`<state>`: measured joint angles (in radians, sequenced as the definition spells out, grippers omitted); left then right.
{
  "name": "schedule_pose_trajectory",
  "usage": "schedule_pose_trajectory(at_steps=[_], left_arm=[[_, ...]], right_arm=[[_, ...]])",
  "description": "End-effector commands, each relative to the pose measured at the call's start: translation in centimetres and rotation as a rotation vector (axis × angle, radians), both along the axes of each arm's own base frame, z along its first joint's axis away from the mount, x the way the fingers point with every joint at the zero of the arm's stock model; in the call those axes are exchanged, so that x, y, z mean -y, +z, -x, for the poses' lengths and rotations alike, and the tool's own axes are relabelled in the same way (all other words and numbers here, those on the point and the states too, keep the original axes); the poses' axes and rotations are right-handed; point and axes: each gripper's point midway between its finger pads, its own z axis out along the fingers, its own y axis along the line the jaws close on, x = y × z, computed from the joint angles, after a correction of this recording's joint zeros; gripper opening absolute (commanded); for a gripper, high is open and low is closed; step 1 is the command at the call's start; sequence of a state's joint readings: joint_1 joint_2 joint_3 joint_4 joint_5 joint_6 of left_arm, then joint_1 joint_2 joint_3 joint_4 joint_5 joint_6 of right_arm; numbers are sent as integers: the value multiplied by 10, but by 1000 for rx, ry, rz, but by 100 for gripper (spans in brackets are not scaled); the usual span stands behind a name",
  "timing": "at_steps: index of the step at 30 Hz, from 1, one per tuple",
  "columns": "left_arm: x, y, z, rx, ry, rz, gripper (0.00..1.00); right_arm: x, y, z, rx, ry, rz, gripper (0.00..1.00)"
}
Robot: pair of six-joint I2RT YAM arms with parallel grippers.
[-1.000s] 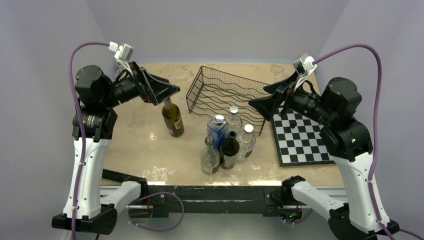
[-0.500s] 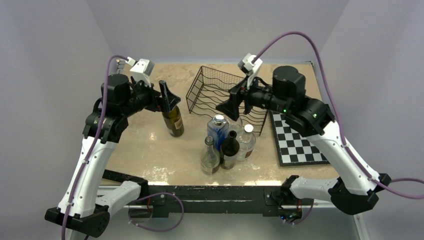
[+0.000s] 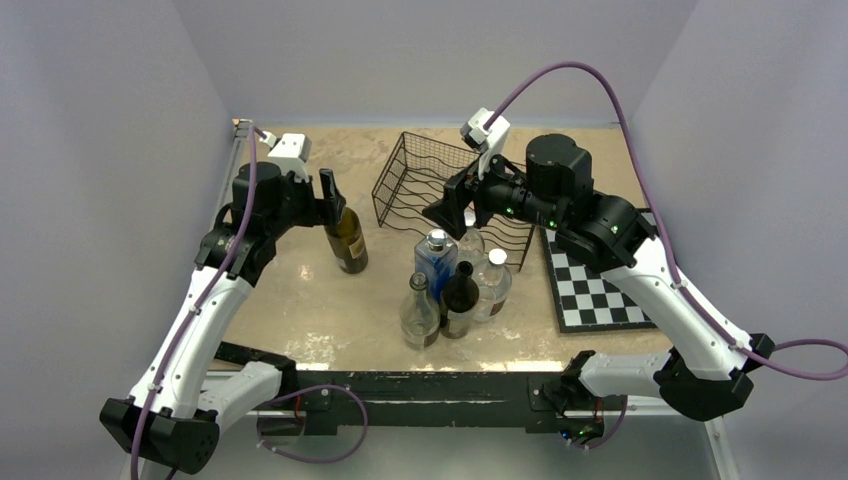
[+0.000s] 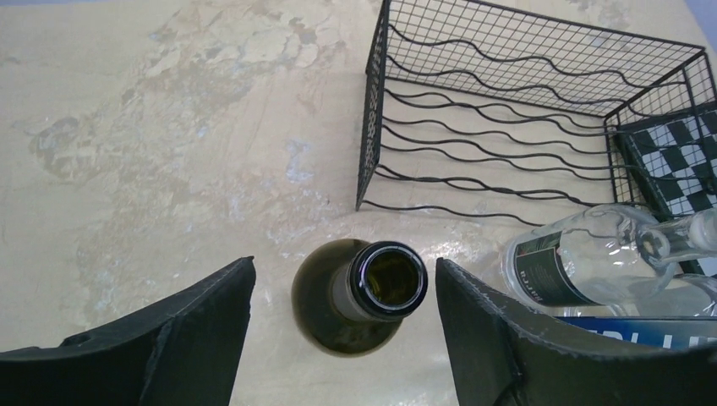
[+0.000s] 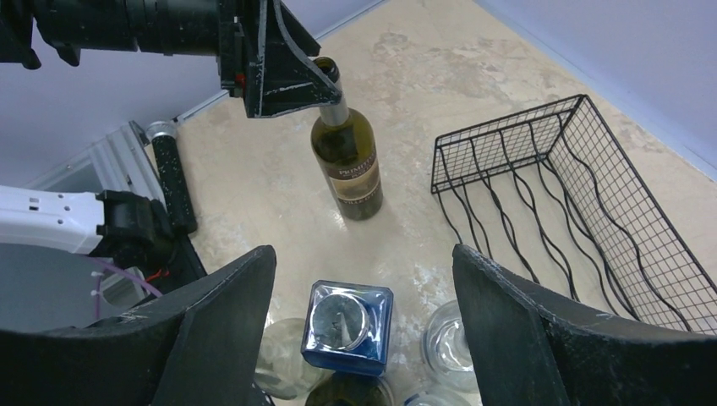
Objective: Put the wine bottle on the wine rack
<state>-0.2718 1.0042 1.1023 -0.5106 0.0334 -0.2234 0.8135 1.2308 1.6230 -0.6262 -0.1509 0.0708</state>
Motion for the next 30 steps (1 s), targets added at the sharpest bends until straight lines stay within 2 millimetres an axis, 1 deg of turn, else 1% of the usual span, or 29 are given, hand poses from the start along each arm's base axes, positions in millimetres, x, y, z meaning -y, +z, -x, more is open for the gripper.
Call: schedule_pose_trajectory(at_steps=[1,6,12,14,15,17,18,19,20,21,22,23,24,26,30], left_arm=[[18,13,-12,105,-95,6,79],[22,1,-13,90,-121,-13,66],[15,-8,-13,78,-106,-62,58],[16,-9,-14,82,-113,-68,53],[17,-9,-14,85,-117,-68,49],[18,-6,-15,92,-123,-65,36],[18,-4,-15,96,-125,-64,28],[18,-2,-15,100,-124,-65,17],[17,3,-15,111,-114,-65,5],[13,8,-16,121,-91,-64,0],[9,17,-15,143,-68,-63,0],[6,21,-15,154,-47,-64,0],[1,33,-13,183,-19,-58,0],[-7,51,-9,210,23,-50,0],[-10,99,5,264,29,-19,0]], right_arm=[[7,27,-5,82,-48,-53,80],[7,27,-7,93,-58,-62,82],[5,26,-9,96,-55,-60,83],[5,26,-10,103,-54,-61,83],[5,26,-10,106,-54,-61,83],[4,26,-10,105,-54,-58,83],[4,25,-11,105,-53,-56,84],[4,26,-10,108,-49,-55,85],[3,25,-9,115,-36,-54,88],[2,26,-7,124,-20,-58,91],[0,26,-5,136,-6,-69,94],[-1,29,-3,151,10,-83,96],[-3,29,-1,159,24,-90,98],[-5,34,2,177,48,-107,99],[-17,39,7,181,110,-121,99]])
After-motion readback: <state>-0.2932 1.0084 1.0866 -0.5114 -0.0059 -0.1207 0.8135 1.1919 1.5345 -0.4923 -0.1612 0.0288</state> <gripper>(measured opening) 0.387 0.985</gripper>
